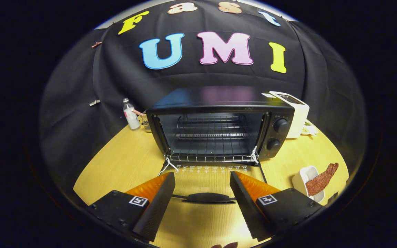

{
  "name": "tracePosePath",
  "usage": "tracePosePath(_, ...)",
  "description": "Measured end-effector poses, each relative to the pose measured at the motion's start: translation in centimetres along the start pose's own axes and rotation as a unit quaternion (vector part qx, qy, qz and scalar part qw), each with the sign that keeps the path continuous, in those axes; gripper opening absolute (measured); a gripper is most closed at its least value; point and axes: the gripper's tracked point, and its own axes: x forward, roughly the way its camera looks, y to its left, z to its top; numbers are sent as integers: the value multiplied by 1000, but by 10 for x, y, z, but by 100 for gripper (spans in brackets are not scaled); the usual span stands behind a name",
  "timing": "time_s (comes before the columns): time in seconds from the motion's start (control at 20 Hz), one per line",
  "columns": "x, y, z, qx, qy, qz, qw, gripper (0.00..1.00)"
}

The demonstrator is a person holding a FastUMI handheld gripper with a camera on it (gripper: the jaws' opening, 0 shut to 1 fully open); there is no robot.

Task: Open the toaster oven, put the food inside, and close the toaster oven door.

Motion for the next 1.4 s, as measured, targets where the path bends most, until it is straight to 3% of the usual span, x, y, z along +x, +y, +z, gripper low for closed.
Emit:
tracePosePath(0.15, -16, 0, 41, -1, -59, 35, 998, 98)
tracePosePath(0.25, -26, -11, 57, 3, -83, 34, 996, 98)
tracePosePath(0.4, -33, -37, 55, -33, -74, 36, 996, 98)
tracePosePath(0.55, -47, -68, 50, -29, -63, 45, 997, 98)
tracePosePath(1.0, -81, -192, 53, -22, 7, 63, 998, 98)
tracePosePath(1.4, -72, -289, 14, -1, 143, 98, 985, 98)
